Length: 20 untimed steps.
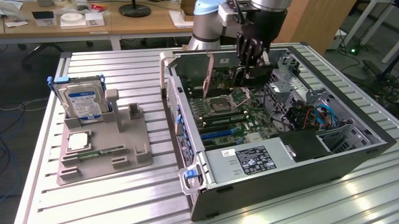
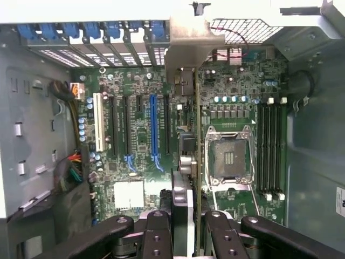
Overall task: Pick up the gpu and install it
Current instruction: 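Insert the gpu into the slot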
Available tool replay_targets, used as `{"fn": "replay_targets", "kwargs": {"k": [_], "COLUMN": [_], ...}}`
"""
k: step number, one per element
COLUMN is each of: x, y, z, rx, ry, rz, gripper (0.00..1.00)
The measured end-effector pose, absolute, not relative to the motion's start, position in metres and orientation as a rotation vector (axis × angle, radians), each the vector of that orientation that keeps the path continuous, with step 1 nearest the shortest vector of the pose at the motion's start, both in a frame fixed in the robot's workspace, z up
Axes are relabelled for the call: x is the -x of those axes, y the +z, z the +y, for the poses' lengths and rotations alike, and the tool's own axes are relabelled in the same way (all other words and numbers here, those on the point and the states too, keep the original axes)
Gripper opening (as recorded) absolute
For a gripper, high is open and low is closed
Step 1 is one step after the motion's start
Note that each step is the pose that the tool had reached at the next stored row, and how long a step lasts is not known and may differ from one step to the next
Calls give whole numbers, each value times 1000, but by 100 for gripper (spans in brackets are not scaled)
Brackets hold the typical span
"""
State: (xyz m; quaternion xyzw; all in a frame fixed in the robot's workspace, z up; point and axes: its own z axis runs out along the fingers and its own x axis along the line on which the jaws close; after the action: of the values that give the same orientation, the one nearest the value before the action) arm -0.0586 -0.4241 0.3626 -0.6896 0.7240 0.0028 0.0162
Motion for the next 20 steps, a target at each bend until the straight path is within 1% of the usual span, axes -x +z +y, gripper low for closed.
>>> {"fn": "replay_targets", "kwargs": {"k": [2, 20], "x": [59, 65], "y": [361, 340], "z": [-424, -427], "rx": [2139, 2151], "ry": [20, 29], "rz": [2246, 2245], "gripper": [28, 28]}}
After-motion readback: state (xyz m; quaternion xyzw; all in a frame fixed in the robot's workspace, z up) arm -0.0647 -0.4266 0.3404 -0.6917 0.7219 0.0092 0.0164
